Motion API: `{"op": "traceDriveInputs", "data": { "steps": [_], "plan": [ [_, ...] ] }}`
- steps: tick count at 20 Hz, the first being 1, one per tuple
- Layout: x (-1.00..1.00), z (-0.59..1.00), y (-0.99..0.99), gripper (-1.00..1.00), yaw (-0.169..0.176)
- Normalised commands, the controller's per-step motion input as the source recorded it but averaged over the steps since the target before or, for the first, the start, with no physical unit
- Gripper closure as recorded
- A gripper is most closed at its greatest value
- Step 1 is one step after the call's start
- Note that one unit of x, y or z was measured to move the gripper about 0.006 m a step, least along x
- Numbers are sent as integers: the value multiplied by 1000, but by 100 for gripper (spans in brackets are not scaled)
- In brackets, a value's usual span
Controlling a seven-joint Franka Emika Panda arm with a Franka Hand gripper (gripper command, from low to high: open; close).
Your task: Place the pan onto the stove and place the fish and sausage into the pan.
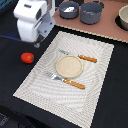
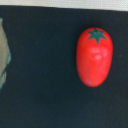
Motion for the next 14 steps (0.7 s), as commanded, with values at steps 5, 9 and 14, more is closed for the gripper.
{"op": "traceDriveInputs", "data": {
  "steps": [5,9,14],
  "plan": [
    [-451,-427,-238,-100,0],
    [-419,-419,0,-100,0],
    [-441,-434,-15,-100,0]
  ]
}}
